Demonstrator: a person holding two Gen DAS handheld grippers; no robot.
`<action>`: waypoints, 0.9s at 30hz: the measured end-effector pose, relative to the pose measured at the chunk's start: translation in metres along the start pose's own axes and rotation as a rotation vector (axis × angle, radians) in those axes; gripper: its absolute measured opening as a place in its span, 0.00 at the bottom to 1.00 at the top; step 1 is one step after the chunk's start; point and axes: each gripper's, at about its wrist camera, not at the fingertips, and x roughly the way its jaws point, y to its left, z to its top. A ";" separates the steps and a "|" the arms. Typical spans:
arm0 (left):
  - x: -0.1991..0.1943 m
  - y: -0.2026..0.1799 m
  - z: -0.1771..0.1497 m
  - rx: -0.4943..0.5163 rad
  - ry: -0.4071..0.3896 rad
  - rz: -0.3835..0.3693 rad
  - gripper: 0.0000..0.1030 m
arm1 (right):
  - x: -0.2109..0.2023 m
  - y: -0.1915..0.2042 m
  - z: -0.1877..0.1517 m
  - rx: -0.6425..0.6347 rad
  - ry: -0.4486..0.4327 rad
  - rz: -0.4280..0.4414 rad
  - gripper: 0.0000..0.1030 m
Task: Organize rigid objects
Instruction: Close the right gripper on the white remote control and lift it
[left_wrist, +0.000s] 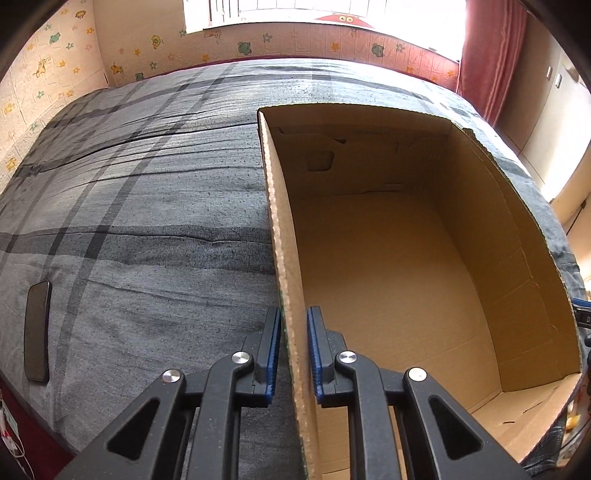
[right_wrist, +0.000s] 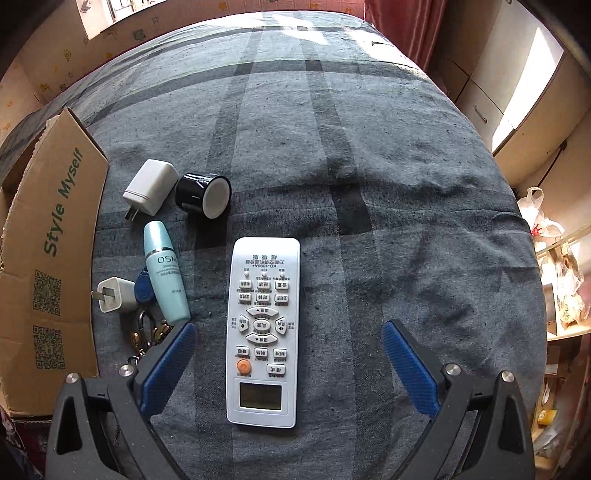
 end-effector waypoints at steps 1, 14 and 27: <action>0.000 -0.001 0.000 0.006 -0.001 0.005 0.15 | 0.006 0.001 0.000 -0.001 0.007 0.001 0.98; 0.001 0.002 0.002 0.003 0.005 0.000 0.15 | 0.030 0.008 0.010 -0.008 0.071 0.021 0.48; 0.001 -0.001 0.002 0.017 0.001 0.013 0.15 | -0.026 -0.002 0.018 0.018 0.013 0.057 0.48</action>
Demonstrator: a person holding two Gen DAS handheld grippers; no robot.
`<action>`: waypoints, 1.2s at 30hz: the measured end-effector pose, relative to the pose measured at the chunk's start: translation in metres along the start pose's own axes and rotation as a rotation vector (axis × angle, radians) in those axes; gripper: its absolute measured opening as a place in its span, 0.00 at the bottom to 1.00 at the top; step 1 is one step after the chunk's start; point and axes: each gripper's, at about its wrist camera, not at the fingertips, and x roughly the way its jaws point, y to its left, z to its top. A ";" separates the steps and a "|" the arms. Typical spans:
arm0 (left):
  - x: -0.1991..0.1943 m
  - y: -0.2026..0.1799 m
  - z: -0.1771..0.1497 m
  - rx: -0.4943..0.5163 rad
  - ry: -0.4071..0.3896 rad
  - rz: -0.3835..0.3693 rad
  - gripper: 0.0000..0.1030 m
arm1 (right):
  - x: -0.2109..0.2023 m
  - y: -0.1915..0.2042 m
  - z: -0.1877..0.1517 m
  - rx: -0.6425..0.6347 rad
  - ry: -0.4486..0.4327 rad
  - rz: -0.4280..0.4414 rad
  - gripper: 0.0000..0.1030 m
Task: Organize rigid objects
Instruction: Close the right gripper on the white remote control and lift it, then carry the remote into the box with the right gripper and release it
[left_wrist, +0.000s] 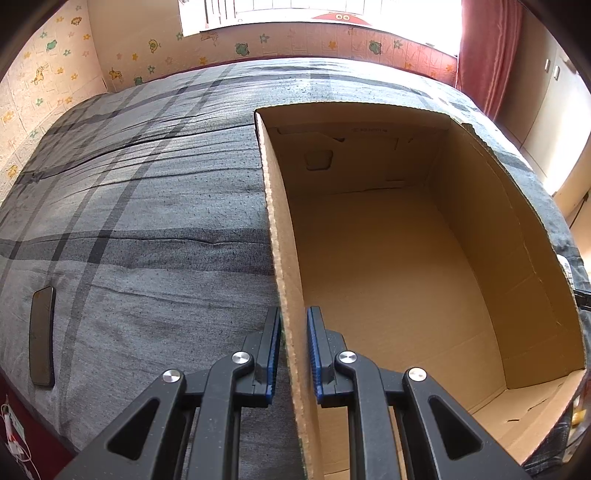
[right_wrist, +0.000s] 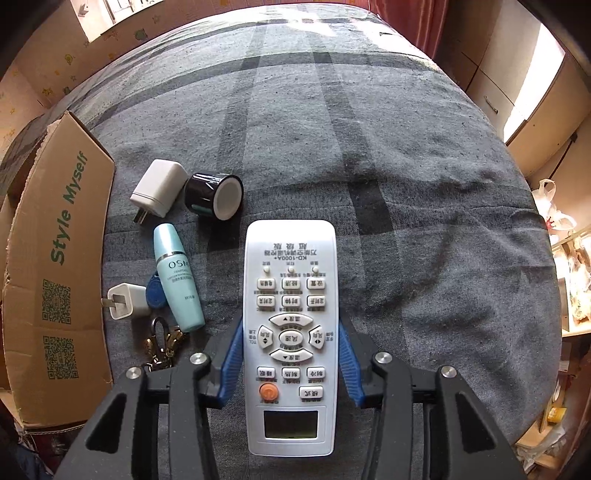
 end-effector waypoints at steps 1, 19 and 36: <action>0.000 0.000 0.000 0.001 0.000 -0.001 0.15 | -0.006 0.002 0.002 -0.007 -0.002 0.005 0.48; -0.001 -0.001 0.000 0.008 0.001 0.003 0.15 | -0.089 0.116 0.038 -0.213 -0.075 0.101 0.48; 0.000 0.001 0.001 0.013 0.006 -0.005 0.15 | -0.091 0.212 0.050 -0.356 -0.074 0.166 0.48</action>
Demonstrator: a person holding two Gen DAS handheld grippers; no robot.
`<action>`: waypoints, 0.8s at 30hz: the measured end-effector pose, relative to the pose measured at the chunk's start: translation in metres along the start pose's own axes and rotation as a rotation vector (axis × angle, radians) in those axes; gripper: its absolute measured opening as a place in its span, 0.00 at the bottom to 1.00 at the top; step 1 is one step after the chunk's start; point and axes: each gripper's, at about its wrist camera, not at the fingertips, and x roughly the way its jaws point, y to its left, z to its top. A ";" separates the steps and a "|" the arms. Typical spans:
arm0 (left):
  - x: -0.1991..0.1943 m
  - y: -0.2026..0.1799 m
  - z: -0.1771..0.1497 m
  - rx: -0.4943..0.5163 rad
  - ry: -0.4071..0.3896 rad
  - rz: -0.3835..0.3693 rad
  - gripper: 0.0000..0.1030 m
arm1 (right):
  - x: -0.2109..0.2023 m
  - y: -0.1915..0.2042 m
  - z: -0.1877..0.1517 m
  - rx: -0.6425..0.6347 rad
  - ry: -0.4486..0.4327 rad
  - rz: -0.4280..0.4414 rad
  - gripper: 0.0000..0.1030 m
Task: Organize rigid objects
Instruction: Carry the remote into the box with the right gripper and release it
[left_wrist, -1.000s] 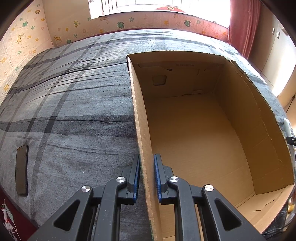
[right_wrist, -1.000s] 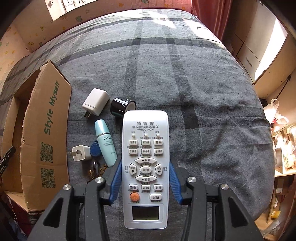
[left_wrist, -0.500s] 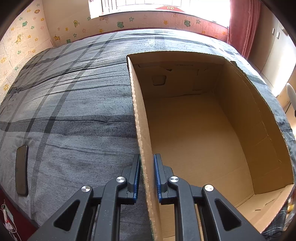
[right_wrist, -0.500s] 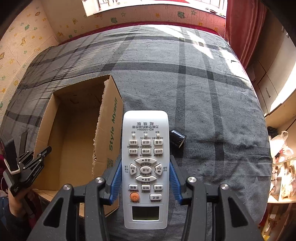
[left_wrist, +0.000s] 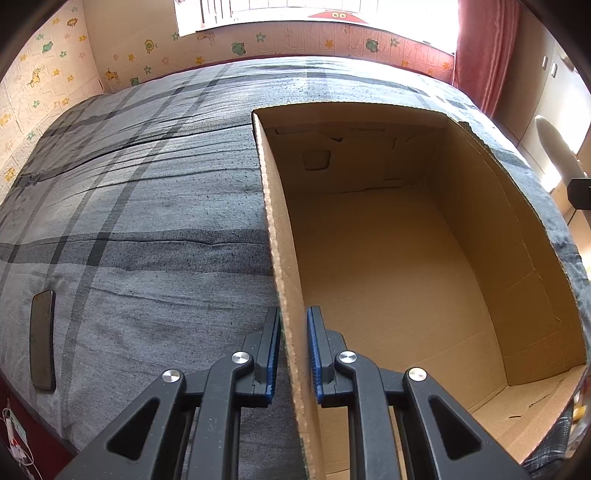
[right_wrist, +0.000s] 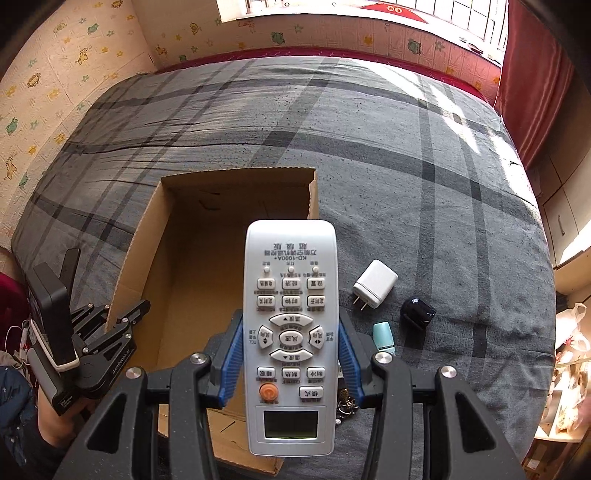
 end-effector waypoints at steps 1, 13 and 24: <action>0.000 0.000 0.000 -0.001 0.000 0.000 0.15 | 0.003 0.004 0.001 -0.008 0.004 0.004 0.48; 0.001 0.001 0.001 0.004 0.005 -0.003 0.15 | 0.056 0.047 0.013 -0.062 0.084 0.056 0.48; 0.002 0.002 0.000 -0.008 0.005 -0.008 0.15 | 0.116 0.070 0.017 -0.072 0.204 0.084 0.48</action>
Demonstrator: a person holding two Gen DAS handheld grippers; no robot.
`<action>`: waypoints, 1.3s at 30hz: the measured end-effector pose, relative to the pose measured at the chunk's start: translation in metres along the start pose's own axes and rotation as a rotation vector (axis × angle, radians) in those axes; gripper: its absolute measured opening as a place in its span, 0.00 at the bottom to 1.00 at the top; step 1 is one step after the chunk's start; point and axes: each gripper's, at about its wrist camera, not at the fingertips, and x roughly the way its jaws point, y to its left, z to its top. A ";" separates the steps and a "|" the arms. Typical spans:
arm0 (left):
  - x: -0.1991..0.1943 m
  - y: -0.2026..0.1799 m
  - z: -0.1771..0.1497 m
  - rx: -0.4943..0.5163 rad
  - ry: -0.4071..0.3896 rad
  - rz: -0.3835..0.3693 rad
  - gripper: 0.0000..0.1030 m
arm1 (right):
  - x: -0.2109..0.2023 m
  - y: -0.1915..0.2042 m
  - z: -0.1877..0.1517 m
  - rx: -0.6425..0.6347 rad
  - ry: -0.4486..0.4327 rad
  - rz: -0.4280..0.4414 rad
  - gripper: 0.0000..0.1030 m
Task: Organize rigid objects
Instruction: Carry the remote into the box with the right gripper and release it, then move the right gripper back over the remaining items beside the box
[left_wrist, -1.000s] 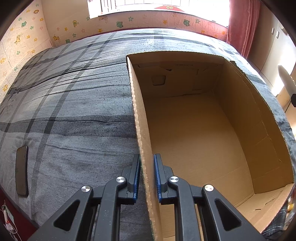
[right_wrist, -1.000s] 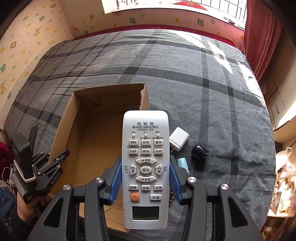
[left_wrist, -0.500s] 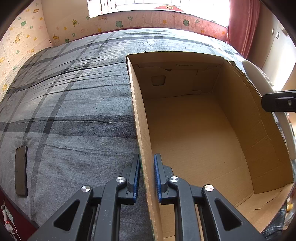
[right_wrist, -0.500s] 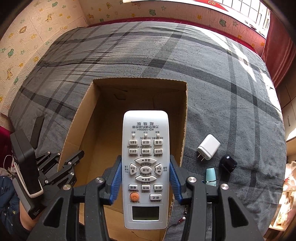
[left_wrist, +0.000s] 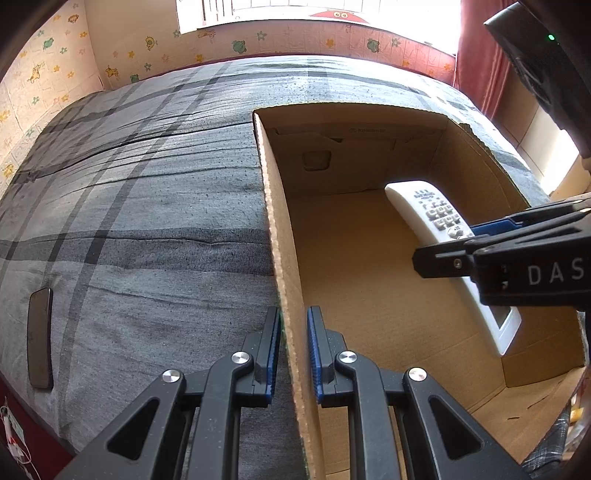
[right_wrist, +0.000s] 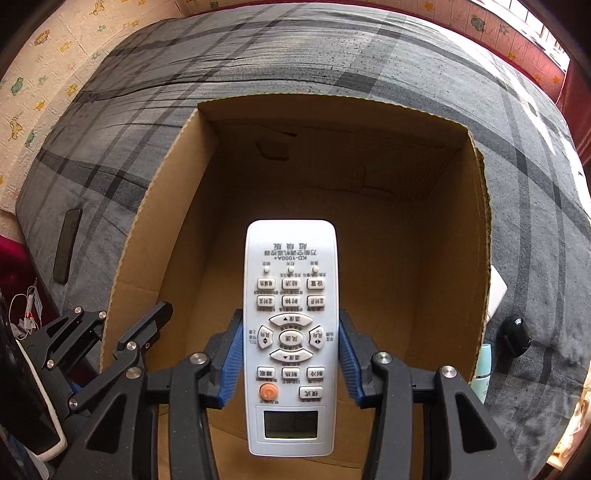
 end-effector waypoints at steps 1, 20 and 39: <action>0.000 0.000 0.000 0.001 0.000 0.001 0.15 | 0.006 0.000 0.002 0.006 0.013 0.001 0.48; 0.001 -0.001 0.000 0.001 0.008 0.005 0.16 | 0.051 -0.008 0.010 0.058 0.095 -0.021 0.51; 0.002 0.001 0.001 -0.008 0.010 0.002 0.16 | -0.028 0.002 -0.010 0.028 -0.076 -0.077 0.65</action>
